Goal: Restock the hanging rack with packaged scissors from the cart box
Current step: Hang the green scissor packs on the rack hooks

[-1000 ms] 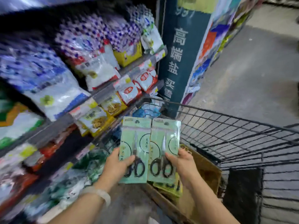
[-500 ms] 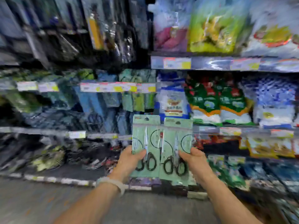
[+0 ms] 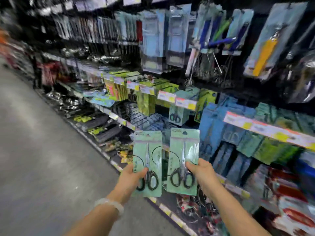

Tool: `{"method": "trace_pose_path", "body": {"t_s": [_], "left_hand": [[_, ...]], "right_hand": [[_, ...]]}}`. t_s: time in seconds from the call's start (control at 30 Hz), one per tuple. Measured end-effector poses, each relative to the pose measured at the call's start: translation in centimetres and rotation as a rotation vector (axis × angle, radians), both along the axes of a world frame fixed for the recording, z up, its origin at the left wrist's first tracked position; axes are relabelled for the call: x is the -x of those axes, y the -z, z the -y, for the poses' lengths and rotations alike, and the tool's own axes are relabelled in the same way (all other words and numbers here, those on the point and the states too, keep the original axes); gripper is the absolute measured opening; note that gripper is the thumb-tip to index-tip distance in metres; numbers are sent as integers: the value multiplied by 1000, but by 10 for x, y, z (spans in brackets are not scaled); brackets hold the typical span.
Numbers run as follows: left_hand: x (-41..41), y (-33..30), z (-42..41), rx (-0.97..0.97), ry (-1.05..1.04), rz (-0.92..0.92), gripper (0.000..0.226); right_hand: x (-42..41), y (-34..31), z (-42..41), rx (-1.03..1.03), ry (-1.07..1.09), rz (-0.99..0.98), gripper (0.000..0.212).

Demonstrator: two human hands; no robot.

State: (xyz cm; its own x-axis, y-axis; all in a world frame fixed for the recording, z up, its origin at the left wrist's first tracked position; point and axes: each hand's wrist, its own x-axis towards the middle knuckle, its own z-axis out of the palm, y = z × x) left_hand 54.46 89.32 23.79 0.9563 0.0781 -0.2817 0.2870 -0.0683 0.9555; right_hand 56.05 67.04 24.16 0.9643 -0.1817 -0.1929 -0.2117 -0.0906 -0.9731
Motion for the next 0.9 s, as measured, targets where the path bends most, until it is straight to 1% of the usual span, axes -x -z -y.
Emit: {"method": "trace_pose_path", "body": {"t_s": [0.07, 0.23, 0.33, 0.4, 0.47, 0.57, 0.6, 0.67, 0.7, 0.77, 0.8, 0.83, 0.87, 0.9], "left_hand": [[-34, -1, -23, 1, -23, -7, 17], [-124, -10, -70, -32, 2, -19, 14], [-169, -8, -85, -8, -15, -61, 19], [-196, -4, -89, -30, 13, -66, 23], [-222, -1, -88, -45, 54, -73, 20], [-261, 1, -83, -53, 151, -87, 17], [-273, 0, -81, -53, 191, -91, 19], [-298, -1, -79, -54, 270, -95, 26], [-310, -1, -78, -64, 304, -91, 35], [-333, 4, -77, -94, 364, -71, 69], [-349, 16, -79, -99, 397, -60, 83], [-364, 26, -81, -94, 424, -64, 88], [-367, 19, -79, -94, 453, -73, 86], [-367, 7, -78, -95, 482, -71, 76]], "right_hand": [[-43, 6, -21, -33, 5, -22, 13], [-134, 11, -64, -72, -5, -79, 8], [-175, 11, -77, -11, 2, -113, 10], [-197, 13, -80, 28, 45, -132, 5], [-220, 16, -75, 56, 131, -158, 19], [-244, 12, -66, 101, 203, -148, 18], [-252, 11, -63, 102, 234, -140, 23], [-264, 8, -64, 112, 292, -128, 37], [-270, 7, -64, 112, 326, -126, 39], [-281, 8, -65, 65, 402, -124, 36], [-283, 6, -68, 50, 439, -120, 32], [-285, 4, -71, 34, 466, -114, 29], [-286, 3, -75, 21, 486, -113, 30], [-287, 3, -79, 14, 505, -118, 32]]}}
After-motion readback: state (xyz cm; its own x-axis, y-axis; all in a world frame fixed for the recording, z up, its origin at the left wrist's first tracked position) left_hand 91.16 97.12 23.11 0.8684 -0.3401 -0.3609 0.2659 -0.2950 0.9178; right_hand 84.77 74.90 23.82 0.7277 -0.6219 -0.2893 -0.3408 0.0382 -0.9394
